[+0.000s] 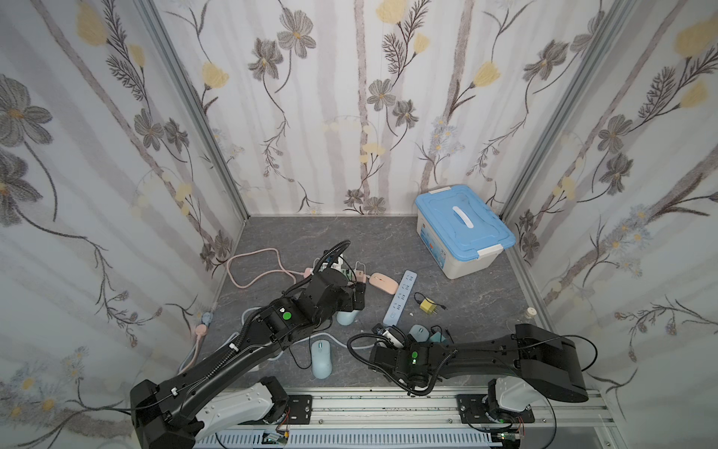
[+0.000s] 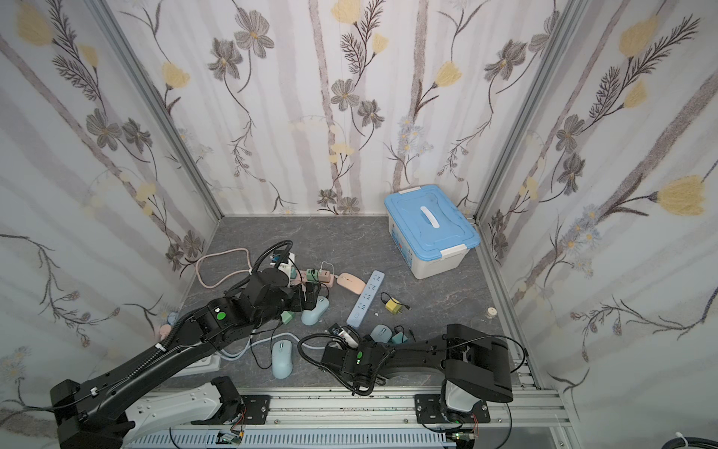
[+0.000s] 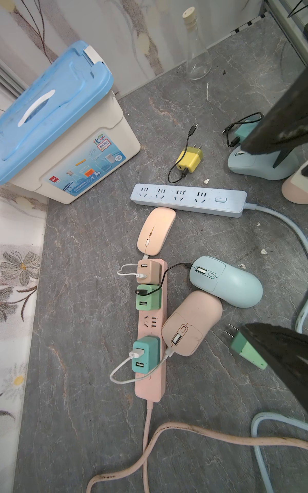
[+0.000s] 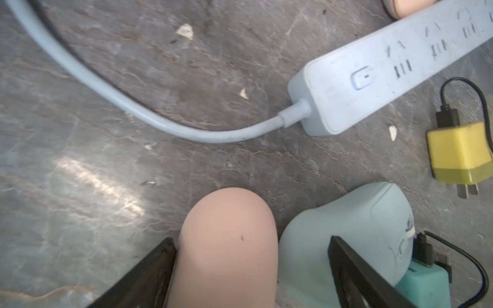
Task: Unplug the wireless mouse
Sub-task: Move the mouse to the center of the board.
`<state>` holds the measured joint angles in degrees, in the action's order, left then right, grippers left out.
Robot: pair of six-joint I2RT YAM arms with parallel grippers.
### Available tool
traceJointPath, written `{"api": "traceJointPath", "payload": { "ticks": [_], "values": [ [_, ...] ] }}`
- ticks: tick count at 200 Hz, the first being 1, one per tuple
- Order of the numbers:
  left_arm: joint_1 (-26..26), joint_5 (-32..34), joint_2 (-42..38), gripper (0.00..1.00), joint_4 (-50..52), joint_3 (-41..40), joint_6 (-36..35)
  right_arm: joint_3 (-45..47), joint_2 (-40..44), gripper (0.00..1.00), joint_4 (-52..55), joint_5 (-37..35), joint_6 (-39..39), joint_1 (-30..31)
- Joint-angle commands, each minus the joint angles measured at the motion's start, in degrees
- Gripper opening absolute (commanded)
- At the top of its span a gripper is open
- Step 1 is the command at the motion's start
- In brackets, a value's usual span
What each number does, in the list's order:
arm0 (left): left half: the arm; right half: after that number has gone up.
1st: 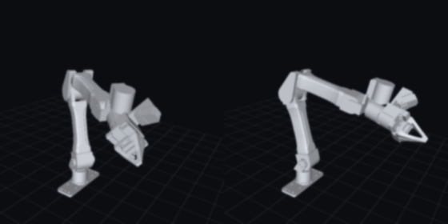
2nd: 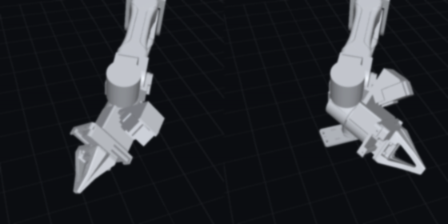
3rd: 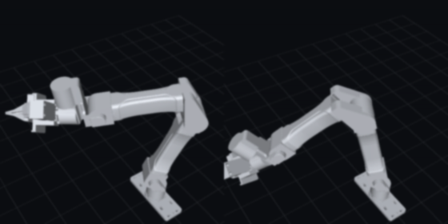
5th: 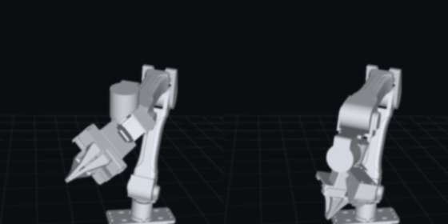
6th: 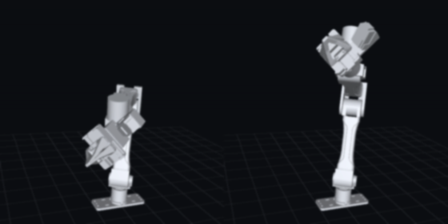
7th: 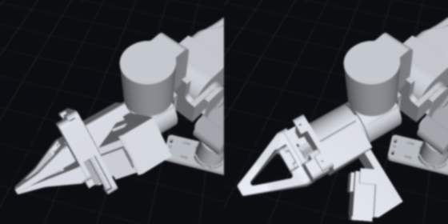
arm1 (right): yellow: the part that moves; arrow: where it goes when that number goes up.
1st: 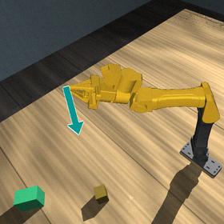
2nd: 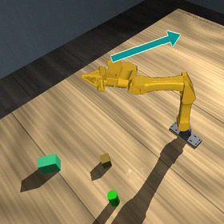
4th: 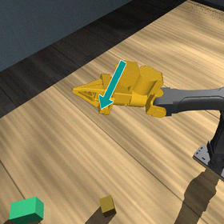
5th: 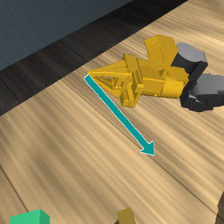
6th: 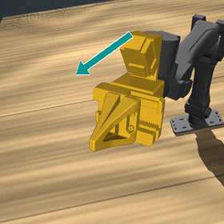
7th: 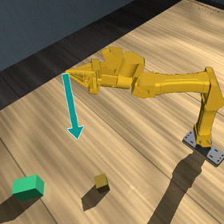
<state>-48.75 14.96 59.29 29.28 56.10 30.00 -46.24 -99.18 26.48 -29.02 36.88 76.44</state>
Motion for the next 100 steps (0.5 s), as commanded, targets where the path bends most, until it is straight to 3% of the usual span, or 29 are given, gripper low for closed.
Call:
{"api": "traceJointPath", "payload": {
  "ticks": [1, 31, 69, 100],
  "values": [
    [0.10, 0.99, -0.28, 1.00, -1.09, -0.41, 0.72, 0.25, 0.46, 0.90, 1.53, -4.43, 3.75, -1.07],
    [0.15, 1.36, -0.90, 1.00, -1.24, -0.81, 0.95, 0.08, 3.80, 0.92, 0.59, -7.25, 4.69, -1.35],
    [0.13, 1.79, -1.45, 1.00, -1.93, -1.32, 1.50, 1.30, 15.09, 0.94, -6.30, -8.63, 4.07, -2.94],
    [0.23, 2.17, -1.04, 1.00, -1.76, -1.35, 1.82, 7.43, 24.92, 0.94, -18.82, 1.12, 2.10, -9.93]
  ]
}}
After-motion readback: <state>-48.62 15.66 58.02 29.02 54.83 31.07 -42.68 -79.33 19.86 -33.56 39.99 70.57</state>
